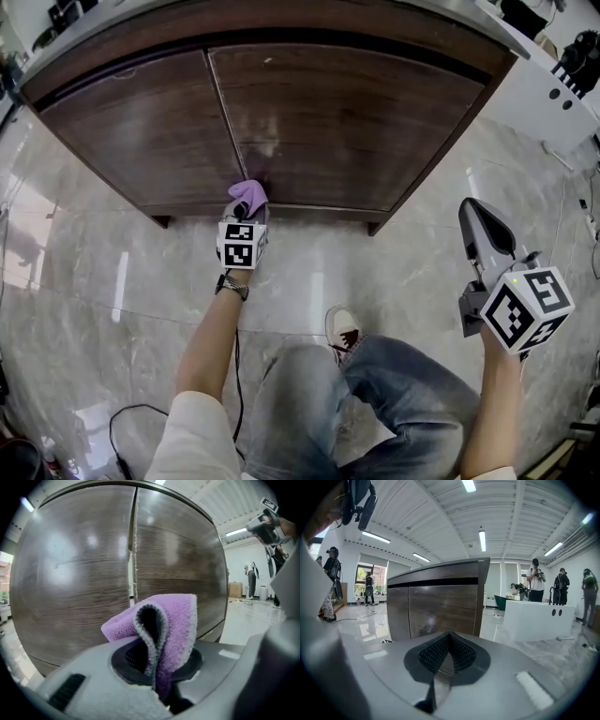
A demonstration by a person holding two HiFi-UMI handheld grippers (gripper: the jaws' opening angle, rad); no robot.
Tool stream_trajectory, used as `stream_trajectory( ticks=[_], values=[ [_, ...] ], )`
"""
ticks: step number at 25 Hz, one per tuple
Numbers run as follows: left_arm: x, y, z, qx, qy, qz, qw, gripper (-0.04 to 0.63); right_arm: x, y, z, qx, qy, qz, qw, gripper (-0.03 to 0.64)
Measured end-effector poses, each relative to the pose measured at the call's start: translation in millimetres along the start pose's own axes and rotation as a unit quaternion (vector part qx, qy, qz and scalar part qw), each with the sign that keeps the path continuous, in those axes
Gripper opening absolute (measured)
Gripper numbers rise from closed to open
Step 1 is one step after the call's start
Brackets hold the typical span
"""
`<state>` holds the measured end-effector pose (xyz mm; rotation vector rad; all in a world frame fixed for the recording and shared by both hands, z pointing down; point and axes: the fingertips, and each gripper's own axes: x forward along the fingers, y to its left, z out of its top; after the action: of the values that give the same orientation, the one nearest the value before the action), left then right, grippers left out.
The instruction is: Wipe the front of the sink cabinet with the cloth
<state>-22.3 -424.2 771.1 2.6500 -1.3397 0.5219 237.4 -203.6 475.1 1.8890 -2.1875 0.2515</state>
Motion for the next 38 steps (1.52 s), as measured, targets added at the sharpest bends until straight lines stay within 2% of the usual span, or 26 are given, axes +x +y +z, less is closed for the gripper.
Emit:
stream_trajectory(
  ticks=[11, 19, 23, 26, 30, 38],
  values=[
    [23.0, -80.6, 15.3, 0.028, -0.002, -0.071, 0.9971, 0.049, -14.5, -11.9, -2.1, -0.001, -0.009, -0.008, 1.0, 0.005],
    [41.1, -137.8, 20.5, 0.05, -0.004, -0.126, 0.9908, 0.048, -4.2, -8.8, 6.6, -0.007, -0.016, 0.0, 1.0, 0.005],
    [46.0, -161.3, 24.6, 0.07, -0.01, -0.163, 0.9841, 0.048, -4.9, -13.7, -0.1, -0.004, -0.01, -0.006, 1.0, 0.005],
    [52.9, -179.3, 20.4, 0.084, -0.005, -0.202, 0.9758, 0.048, -11.7, -22.5, -6.3, -0.001, -0.004, -0.018, 1.0, 0.005],
    [62.6, -206.7, 18.6, 0.089, -0.001, -0.235, 0.9679, 0.048, -19.0, -36.3, -11.9, 0.01, -0.003, -0.036, 0.999, 0.005],
    [84.1, -286.5, 26.1, 0.116, -0.008, -0.301, 0.9464, 0.049, -30.6, -53.0, -24.5, 0.015, 0.008, -0.055, 0.998, 0.005]
  ],
)
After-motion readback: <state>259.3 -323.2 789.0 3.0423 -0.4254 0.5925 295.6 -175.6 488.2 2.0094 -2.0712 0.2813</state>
